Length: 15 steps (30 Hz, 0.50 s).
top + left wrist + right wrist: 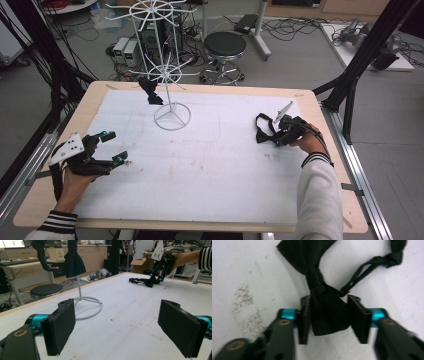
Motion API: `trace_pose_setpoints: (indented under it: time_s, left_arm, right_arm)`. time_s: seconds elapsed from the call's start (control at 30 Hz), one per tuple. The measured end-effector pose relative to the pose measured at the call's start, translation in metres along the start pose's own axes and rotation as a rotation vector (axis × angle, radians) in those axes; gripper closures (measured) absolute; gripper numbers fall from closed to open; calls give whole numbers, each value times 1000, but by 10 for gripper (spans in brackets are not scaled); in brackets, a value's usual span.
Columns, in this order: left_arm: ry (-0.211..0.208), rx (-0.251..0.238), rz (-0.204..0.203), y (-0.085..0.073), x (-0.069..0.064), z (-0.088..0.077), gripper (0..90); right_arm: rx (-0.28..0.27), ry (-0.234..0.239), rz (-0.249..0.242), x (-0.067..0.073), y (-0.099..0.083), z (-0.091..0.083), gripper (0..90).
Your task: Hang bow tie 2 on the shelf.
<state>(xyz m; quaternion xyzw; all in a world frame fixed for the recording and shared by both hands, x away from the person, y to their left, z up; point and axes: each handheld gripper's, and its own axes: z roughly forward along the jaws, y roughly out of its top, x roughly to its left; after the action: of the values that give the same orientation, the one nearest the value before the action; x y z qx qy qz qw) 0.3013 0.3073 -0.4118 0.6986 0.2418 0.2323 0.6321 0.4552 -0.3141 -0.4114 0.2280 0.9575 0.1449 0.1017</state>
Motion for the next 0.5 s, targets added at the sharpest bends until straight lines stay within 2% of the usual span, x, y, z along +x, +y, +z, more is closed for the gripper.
trace_pose_setpoints:
  time_s: [0.13, 0.17, 0.37, 0.5]
  left_arm:
    - [1, -4, -3, 0, 0, 0, 152]
    - [1, -5, -3, 0, 0, -1, 151]
    - [3, -4, -3, 0, 0, -1, 151]
    - [4, -3, -2, 0, 0, 0, 151]
  right_arm:
    - [15, 40, -48, 2, 3, 0, 784]
    - [22, 42, -56, 3, 3, 0, 798]
    - [23, 52, -56, 7, 7, -1, 809]
    - [0, 53, -64, 9, 9, -4, 809]
